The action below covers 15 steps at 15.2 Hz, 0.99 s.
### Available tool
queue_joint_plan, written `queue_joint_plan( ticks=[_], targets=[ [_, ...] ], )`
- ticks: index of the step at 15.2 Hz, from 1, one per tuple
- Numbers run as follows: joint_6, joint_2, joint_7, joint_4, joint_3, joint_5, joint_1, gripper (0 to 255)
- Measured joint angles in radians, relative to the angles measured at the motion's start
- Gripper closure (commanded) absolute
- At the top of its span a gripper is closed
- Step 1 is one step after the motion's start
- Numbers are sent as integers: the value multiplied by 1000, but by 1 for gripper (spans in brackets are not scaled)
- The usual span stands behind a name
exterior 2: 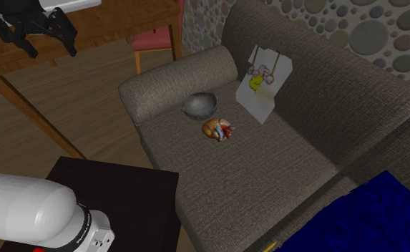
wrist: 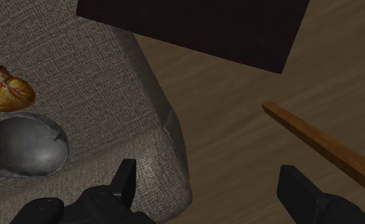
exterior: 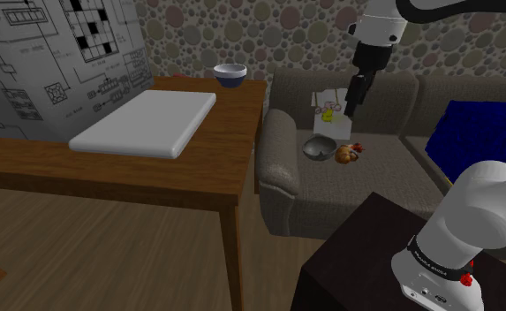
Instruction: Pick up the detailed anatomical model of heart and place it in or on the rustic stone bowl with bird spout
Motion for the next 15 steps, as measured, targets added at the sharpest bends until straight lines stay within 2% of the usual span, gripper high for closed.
queue_joint_plan(
  ticks=[2, 5, 11, 15],
  targets=[
    [7, -1, -13, -9, -11, -5, -3, 0],
    [50, 9, -82, -45, -68, -33, -16, 0],
    [149, 45, -245, -115, -205, -95, -51, 0],
    [228, 117, -351, -128, -296, -127, -69, 0]
  ],
)
